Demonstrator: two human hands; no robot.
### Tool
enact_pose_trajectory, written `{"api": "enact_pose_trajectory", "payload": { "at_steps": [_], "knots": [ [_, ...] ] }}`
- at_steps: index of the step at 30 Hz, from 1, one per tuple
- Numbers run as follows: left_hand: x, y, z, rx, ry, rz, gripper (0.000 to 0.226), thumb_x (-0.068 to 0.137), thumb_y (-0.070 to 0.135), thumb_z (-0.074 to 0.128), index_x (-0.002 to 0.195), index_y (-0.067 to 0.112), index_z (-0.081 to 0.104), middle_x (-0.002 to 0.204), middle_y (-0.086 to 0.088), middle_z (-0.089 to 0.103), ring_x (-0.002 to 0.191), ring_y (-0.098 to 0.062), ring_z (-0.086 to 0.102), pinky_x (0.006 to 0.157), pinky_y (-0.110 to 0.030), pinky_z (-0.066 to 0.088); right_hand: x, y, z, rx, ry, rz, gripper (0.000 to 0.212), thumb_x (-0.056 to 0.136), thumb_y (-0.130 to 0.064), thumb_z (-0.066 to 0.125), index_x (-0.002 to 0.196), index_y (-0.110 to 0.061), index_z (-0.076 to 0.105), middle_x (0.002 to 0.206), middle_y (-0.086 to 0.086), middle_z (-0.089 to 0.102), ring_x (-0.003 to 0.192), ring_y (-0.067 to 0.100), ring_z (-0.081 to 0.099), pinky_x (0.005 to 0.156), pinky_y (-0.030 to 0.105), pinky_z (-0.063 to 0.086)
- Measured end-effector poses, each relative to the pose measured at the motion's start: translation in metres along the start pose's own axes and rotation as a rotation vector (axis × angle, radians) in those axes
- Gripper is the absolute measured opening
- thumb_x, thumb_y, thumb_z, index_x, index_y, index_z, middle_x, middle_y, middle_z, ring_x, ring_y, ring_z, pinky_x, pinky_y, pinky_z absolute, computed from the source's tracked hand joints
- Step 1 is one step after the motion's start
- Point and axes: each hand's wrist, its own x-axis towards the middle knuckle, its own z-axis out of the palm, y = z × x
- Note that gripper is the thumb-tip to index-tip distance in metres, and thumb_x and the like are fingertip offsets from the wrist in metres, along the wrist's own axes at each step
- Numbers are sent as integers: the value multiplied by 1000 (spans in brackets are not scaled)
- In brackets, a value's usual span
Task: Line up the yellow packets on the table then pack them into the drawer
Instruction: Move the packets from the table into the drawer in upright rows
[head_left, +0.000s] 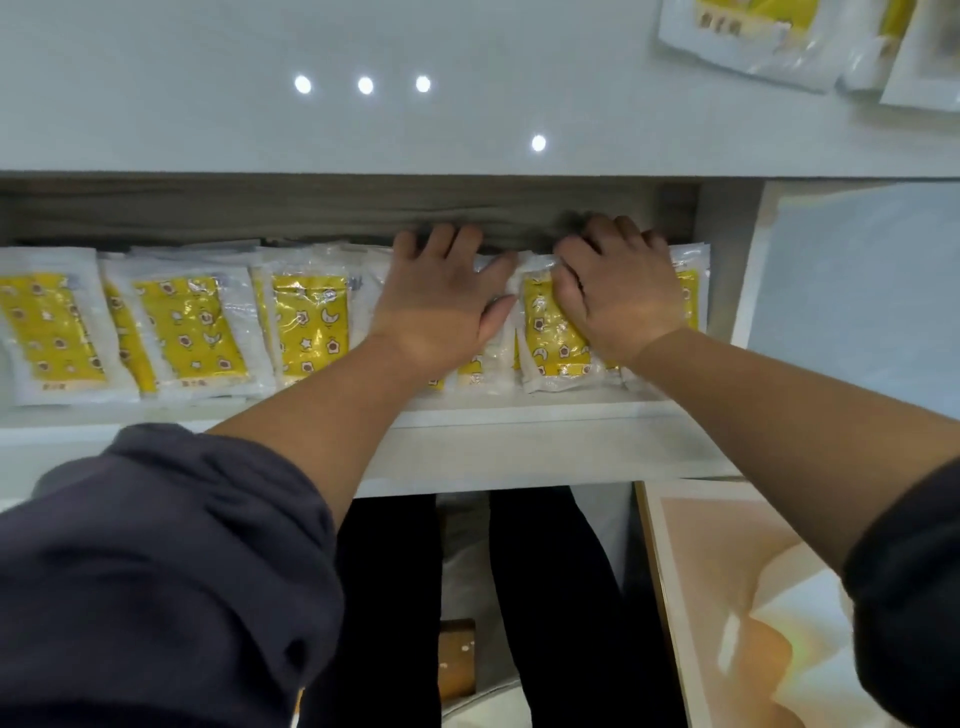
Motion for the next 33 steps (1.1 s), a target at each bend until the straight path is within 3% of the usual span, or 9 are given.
{"api": "enact_pose_trajectory", "payload": {
  "at_steps": [3,5,8,13,20,23,26,29,33],
  "knots": [
    [-10,9,-28,44,6,-94,49,86,30,61,133,20,54,122,-14,58,115,-35,54,102,-59,36,-13,-9,-28,112,33,86,38,96,-34,34,123,-19,56,121,9,58,112,31,51,95,43,33],
    [-22,20,-63,-13,-39,-123,57,80,17,63,136,19,50,126,-12,56,120,-33,51,103,-54,38,-30,-15,-61,217,88,145,39,92,-30,36,119,-18,61,115,7,62,109,29,54,93,41,34],
    [-39,35,-109,-125,-18,-59,44,79,9,63,122,15,57,115,-7,58,105,-28,55,85,-42,45,-59,-16,-108,367,105,183,27,94,-20,43,110,-13,64,105,4,64,98,23,56,82,34,37],
    [-26,57,-188,-300,69,-63,20,90,18,54,109,14,60,104,-3,58,95,-24,54,76,-36,43,-78,5,-171,539,245,364,20,94,-15,46,104,-13,63,101,3,62,94,21,56,83,38,45],
    [63,104,-250,-799,69,-523,25,90,32,54,111,18,55,107,2,56,94,-19,56,76,-36,49,-50,98,-217,569,450,781,28,88,-24,56,116,-20,55,123,-1,50,114,17,48,91,36,34],
    [109,131,-267,-1012,-13,-747,60,82,53,62,127,17,44,119,1,55,103,-21,58,78,-34,47,-39,148,-229,539,352,927,50,85,-36,61,130,-21,44,133,-1,44,122,20,45,93,41,35],
    [145,150,-276,-1052,-54,-902,94,73,62,69,142,13,29,139,-3,47,124,-26,50,97,-43,44,-27,178,-236,563,121,949,77,80,-54,66,140,-20,33,136,1,44,122,25,48,94,44,34],
    [164,159,-282,-1064,-79,-1009,94,75,53,75,143,10,27,137,-6,50,123,-29,52,99,-42,43,-17,187,-238,589,2,887,82,75,-58,70,137,-18,35,133,2,48,118,26,53,94,44,35],
    [170,158,-285,-1071,-110,-991,74,83,40,73,139,9,37,138,-6,49,125,-26,49,83,-30,39,-15,186,-242,742,33,896,74,75,-43,76,131,-18,36,125,-2,55,111,22,58,97,43,41]
  ]
}}
